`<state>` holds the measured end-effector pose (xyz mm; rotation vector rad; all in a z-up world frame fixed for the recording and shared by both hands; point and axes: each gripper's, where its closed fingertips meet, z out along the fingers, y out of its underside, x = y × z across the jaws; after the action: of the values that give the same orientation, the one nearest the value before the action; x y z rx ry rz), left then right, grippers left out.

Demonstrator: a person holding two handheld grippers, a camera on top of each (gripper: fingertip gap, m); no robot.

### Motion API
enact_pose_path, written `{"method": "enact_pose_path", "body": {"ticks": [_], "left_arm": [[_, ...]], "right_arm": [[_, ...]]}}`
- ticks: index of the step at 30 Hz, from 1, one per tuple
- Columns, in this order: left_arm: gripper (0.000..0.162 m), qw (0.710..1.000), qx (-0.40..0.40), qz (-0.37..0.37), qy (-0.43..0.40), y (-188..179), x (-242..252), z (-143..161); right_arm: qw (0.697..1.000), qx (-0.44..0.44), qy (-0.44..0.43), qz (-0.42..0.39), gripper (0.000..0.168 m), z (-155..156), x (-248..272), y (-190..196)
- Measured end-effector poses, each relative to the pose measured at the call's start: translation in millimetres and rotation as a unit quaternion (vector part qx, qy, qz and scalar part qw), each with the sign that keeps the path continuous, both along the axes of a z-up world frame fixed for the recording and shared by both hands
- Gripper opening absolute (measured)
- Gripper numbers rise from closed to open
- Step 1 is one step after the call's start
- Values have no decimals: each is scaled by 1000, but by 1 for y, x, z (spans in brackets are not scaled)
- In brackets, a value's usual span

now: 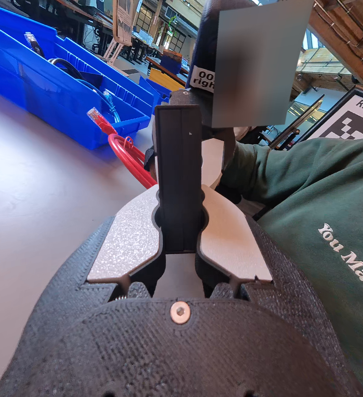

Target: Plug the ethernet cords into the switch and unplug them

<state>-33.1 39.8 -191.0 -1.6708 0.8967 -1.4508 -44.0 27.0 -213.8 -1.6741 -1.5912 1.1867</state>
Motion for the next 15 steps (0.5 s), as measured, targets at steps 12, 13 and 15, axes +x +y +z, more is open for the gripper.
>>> {"method": "enact_pose_path", "body": {"ticks": [12, 13, 15], "left_arm": [[32, 989, 107, 61, 80, 2, 8, -7], [31, 989, 110, 64, 80, 2, 8, -6], [31, 985, 135, 77, 80, 5, 8, -3]], "right_arm": [[995, -13, -39, -90, 15, -16, 0, 9], [995, -24, -33, -95, 15, -15, 1, 9], [993, -27, -23, -113, 16, -12, 2, 11]]}}
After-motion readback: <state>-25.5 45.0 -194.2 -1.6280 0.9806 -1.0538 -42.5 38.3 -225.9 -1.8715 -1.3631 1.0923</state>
